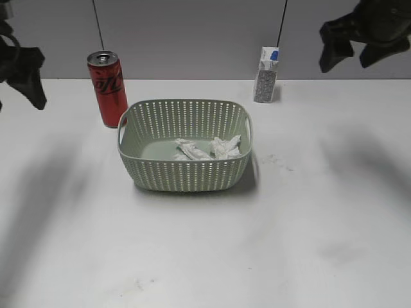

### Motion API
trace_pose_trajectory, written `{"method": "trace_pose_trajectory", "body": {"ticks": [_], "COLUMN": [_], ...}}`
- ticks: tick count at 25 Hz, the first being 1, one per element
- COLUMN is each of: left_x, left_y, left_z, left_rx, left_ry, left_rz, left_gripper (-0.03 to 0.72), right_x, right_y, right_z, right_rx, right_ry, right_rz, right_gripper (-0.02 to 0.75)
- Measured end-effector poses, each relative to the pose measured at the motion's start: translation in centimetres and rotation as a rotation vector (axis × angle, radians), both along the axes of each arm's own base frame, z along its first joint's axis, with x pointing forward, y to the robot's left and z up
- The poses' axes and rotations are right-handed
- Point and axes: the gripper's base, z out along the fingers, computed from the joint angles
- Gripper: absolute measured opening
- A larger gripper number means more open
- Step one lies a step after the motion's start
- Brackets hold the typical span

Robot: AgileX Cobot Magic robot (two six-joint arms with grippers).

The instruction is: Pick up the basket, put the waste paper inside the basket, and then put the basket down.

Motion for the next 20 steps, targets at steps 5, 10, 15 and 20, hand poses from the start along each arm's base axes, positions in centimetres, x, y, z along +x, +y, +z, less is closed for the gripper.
{"method": "trace_pose_trajectory", "body": {"ticks": [5,10,15,20], "left_x": [-1.7,-5.7,-12.3,-18.2], "left_y": [2.2,2.6,2.8,2.8], "left_z": [2.3,4.0,4.6,4.1], "left_rx": [0.035,0.06,0.063,0.041], "left_ry": [0.007,-0.018,-0.07,-0.188], "left_rz": [-0.033,-0.047,-0.043,-0.025], "left_gripper": [0.589,0.589,0.587,0.585], "right_x": [-1.0,-3.2,-7.6,-13.2], "right_y": [-2.5,-2.9,-3.6,-4.3], "right_z": [-0.5,0.7,2.0,2.2], "right_rx": [-0.065,-0.087,-0.084,-0.054], "right_ry": [0.158,0.215,0.203,0.101], "right_rz": [-0.019,0.011,0.012,0.001], "right_gripper": [0.592,0.592,0.592,0.592]}}
